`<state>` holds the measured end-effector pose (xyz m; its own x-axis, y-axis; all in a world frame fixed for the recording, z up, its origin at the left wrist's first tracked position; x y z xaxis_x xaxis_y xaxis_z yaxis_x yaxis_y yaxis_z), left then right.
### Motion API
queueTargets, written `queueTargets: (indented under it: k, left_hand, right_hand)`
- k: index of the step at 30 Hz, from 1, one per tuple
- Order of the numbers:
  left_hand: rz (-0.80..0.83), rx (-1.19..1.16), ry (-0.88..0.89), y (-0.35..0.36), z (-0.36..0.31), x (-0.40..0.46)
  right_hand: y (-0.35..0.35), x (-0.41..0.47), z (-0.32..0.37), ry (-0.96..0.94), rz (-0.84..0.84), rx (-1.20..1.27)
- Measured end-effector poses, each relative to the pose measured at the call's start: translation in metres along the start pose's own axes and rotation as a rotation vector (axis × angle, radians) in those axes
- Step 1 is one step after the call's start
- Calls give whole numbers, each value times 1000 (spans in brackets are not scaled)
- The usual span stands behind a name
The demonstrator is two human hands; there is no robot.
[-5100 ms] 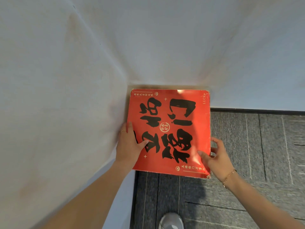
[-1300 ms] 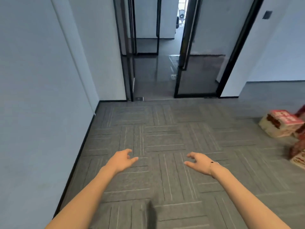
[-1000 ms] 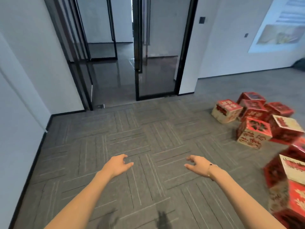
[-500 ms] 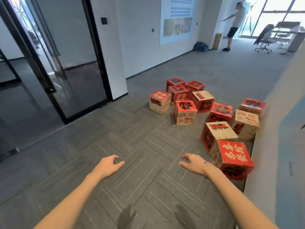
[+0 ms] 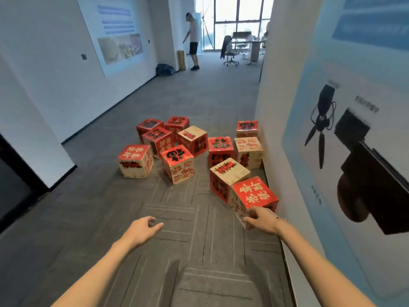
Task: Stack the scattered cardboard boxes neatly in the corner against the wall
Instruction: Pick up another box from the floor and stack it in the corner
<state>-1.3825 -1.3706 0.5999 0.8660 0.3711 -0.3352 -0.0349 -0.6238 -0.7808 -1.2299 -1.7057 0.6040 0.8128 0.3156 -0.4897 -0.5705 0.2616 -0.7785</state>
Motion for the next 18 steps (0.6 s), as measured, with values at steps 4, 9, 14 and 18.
queueTargets:
  k: [4, 9, 14, 18]
  left_hand:
    - [93, 46, 76, 2, -25, 53]
    - [193, 110, 162, 26, -62, 110]
    - [272, 162, 201, 52, -105, 169]
    - [285, 161, 230, 65, -148, 228]
  right_hand:
    - [-7, 14, -13, 112, -24, 58]
    - [-5, 33, -41, 233, -20, 145]
    - [-14, 62, -70, 313, -20, 186]
    - [-40, 103, -93, 354, -8, 208]
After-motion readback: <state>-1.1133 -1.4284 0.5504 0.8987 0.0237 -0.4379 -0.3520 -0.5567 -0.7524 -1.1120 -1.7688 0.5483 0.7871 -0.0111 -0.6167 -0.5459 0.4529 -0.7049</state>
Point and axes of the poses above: each hand's wrist, its own x-axis towards the middle knuckle, its own y-axis out of the palm, z = x × y, the point moved 1 cm from there along x, towards the middle knuckle, and after that the axes turned 7 degrees about y, right-handed, at the moved point
